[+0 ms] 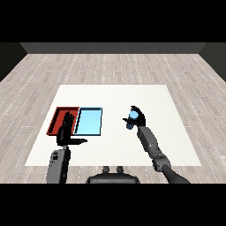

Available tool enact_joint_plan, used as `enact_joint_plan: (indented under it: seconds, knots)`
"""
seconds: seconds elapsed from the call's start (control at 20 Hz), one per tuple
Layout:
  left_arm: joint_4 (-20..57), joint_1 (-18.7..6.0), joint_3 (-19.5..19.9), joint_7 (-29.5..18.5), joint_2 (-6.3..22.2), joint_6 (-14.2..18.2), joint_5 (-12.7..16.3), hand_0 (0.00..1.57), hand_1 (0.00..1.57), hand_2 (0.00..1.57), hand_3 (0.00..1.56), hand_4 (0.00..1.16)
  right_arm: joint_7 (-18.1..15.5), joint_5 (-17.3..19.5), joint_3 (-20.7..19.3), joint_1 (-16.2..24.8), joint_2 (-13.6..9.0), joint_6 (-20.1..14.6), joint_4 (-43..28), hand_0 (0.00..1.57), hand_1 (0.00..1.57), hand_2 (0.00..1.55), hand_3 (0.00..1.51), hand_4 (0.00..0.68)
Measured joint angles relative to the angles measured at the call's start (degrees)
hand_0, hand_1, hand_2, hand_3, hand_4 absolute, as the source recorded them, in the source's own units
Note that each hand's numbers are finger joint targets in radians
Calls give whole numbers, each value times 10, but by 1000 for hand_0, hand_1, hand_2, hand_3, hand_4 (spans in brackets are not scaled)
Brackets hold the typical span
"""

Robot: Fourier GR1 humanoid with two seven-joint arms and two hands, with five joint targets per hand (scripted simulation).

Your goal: Pick the blue can and put it in the blue box

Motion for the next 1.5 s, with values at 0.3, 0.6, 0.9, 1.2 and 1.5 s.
enact_joint_plan:
  seconds: [0.3, 0.6, 0.9, 1.2, 1.5]
  knots:
    - [4, 4, -11, -10, -12, 3, -7, 0, 0, 0, 0, 0, 30, 11, 16, -4, 1, -40, -26, 1513, 1513, 1481, 1449, 597]
    - [9, 5, -6, -16, -1, -5, -9, 0, 0, 0, 0, 0, 81, 25, 61, 14, 11, -63, -101, 1467, 1467, 1482, 1449, 630]
    - [38, -11, -14, -25, -3, -4, -23, 0, 0, 0, 0, 0, 115, 28, 108, -1, 16, -77, -183, 1422, 1422, 1462, 1443, 634]
    - [39, -21, -38, 8, -17, -11, -2, 0, 0, 0, 0, 0, 113, 26, 144, -9, 17, -81, -228, 1494, 1494, 1462, 1436, 632]
    - [43, -24, -59, 25, -32, -11, 3, 0, 0, 0, 0, 0, 169, 35, 191, 78, 14, -88, -379, 1494, 1494, 1462, 1436, 632]
